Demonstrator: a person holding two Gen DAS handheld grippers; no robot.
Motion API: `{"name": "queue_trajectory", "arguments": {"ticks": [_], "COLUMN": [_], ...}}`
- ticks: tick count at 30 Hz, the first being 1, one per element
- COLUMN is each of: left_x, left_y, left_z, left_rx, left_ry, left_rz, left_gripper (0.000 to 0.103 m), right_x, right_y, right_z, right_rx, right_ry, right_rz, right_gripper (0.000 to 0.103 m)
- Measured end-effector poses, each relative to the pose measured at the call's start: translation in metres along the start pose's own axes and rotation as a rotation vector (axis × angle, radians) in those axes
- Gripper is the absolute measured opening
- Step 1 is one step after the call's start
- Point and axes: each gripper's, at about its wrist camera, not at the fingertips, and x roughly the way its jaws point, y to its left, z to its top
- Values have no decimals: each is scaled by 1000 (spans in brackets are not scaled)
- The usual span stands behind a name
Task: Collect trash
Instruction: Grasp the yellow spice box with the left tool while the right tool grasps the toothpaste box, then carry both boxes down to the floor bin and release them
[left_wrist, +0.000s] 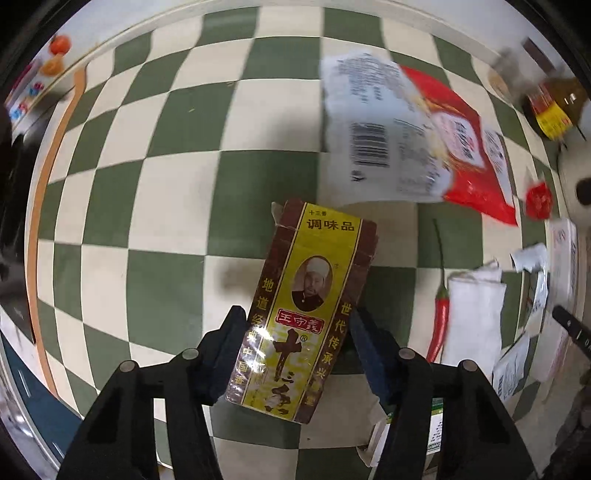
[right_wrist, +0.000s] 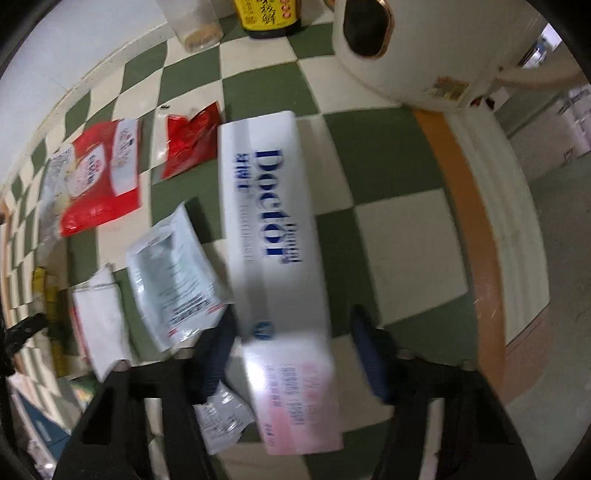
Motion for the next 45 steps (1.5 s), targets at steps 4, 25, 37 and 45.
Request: {"name": "queue_trajectory", "arguments": {"ticks": [4,25,37,45], "left_x": [3,-123,-148,-45], "left_y": [-5,-13,42,51], "left_z": [-4,-98,-268,-342], "left_rx": [32,-56,10,53], "left_ry": [6,-430,-463,-219], "left_rz": [21,195,14,-25], "left_gripper": [63,59,59,59], "right_x": [3,-103,-183,-108], "right_y": [-10,31,113,146], "right_z": [3,-73,-282,-431], "right_rx": [31,-62,-95,-113], "right_ry": [17,-248,-366,-135], "right_rz": [-9,-29,74,121], "right_gripper": [51,48,48,48]}}
